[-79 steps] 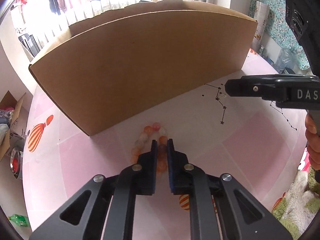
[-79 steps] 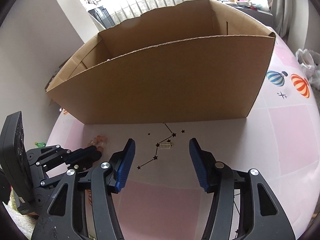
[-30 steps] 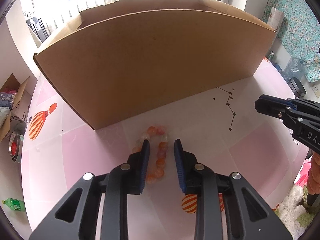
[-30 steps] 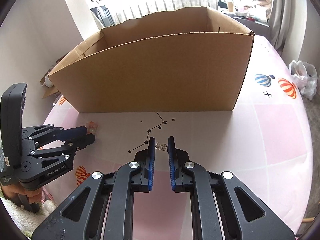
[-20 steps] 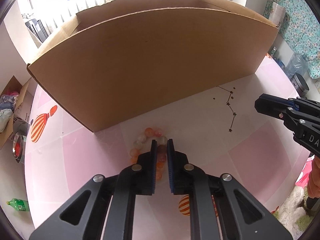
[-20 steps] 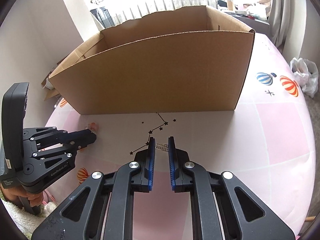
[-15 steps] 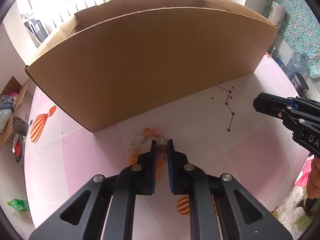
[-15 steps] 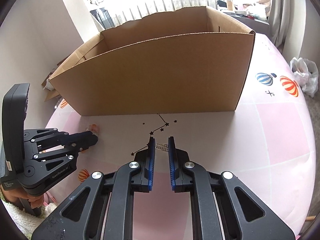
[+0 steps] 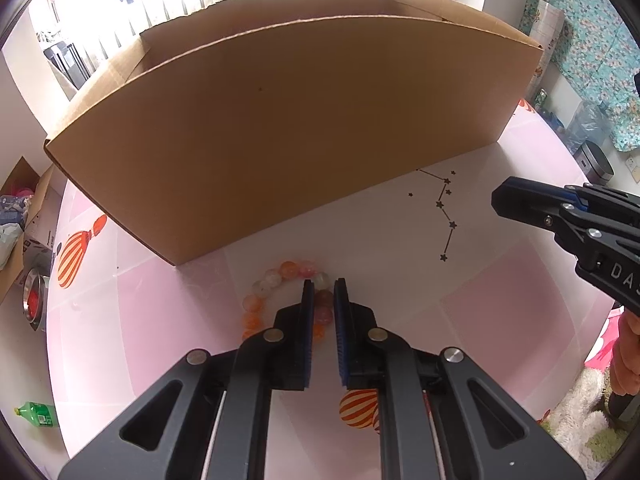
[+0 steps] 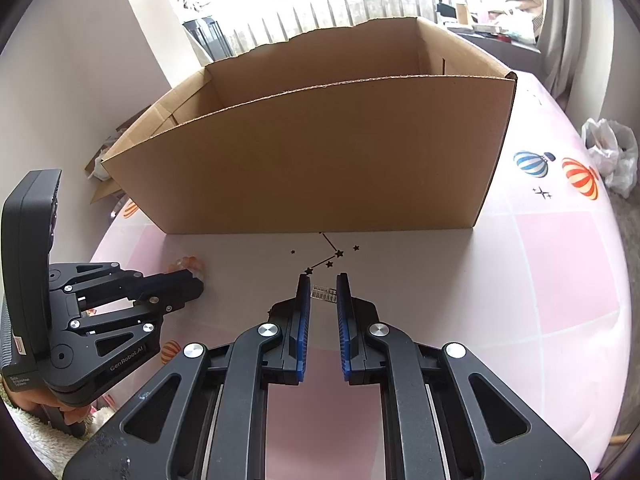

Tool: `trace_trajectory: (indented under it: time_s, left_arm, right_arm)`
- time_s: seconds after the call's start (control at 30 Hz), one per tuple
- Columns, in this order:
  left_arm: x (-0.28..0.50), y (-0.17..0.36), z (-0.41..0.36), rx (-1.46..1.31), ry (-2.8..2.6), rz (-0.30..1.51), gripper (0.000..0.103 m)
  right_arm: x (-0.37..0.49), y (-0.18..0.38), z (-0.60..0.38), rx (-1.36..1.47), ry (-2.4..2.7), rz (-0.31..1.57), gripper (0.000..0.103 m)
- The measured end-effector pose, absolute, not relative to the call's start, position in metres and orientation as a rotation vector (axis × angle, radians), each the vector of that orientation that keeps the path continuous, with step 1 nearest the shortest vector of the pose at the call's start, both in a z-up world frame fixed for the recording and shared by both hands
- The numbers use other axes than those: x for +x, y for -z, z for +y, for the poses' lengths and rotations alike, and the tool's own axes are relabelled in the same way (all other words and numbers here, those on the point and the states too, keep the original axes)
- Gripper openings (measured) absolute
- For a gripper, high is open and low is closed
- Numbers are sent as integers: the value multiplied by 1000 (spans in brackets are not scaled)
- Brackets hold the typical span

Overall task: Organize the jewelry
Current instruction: 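Lift the bead bracelet with the left gripper and carry it over the box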

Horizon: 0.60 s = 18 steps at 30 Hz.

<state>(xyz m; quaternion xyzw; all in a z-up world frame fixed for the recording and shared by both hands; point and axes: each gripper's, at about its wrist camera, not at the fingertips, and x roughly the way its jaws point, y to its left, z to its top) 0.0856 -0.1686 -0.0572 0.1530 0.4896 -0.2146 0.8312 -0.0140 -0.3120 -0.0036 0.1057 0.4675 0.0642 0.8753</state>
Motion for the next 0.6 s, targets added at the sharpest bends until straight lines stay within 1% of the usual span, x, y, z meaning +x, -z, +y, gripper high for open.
trace_trajectory:
  time_s: [0.2, 0.37, 0.6]
  left_arm:
    - [88, 51, -161, 282, 490, 996, 9]
    - [77, 24, -145, 164, 587, 906, 9]
    - [73, -20, -121, -12, 736, 845, 9]
  right_arm:
    - [-15, -1, -313, 217, -133, 969, 11]
    - [-17, -6, -312, 210, -132, 956, 11]
    - [-18, -22, -316, 222, -122, 910, 11]
